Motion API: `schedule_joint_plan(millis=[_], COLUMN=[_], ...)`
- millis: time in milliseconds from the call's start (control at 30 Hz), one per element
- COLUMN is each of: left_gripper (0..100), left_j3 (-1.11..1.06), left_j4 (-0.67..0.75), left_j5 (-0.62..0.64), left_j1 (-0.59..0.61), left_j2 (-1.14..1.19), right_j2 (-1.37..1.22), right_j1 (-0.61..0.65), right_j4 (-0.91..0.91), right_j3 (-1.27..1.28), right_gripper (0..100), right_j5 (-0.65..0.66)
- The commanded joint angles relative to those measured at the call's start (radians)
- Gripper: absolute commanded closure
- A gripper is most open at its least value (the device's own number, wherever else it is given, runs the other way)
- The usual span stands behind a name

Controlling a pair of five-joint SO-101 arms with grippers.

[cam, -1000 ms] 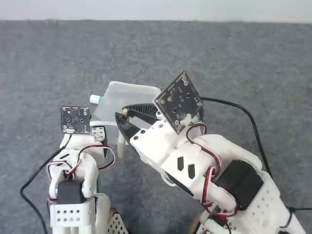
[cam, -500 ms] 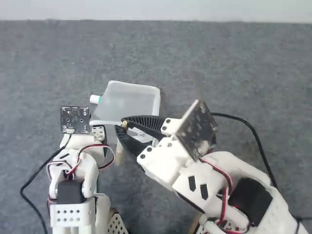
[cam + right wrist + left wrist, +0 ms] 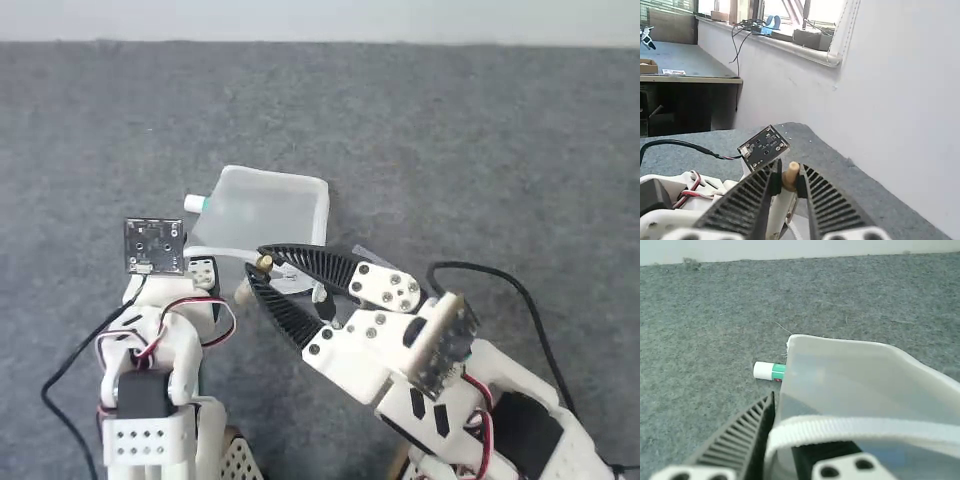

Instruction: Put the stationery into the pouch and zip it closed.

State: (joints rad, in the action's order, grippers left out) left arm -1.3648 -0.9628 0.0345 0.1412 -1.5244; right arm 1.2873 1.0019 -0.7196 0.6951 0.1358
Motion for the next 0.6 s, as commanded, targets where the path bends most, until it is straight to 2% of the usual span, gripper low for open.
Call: schedule_joint_plan(millis=[0,133,400,567], left_gripper=[99,99,99,99], left_j3=[0.044,0.044,0.044,0.044], left_j4=[0.031,0.031,0.031,0.031], left_j5=[0.012,0.012,0.012,0.012], left_j1=[0.000,0.000,0.000,0.000], left_j2=[-0.017,-0.017,-0.017,-0.017], right_j2=[0.031,0.031,0.033,0.033], right_j1=[0.012,0.008,0.005,0.005], right_j4=[0.044,0.062,0.303,0.343], right_j3=[0.014,0.060,0.282,0.341], right_gripper=[99.3,99.3,99.3,99.3], right_j5=[0.040,0.126,0.287,0.341])
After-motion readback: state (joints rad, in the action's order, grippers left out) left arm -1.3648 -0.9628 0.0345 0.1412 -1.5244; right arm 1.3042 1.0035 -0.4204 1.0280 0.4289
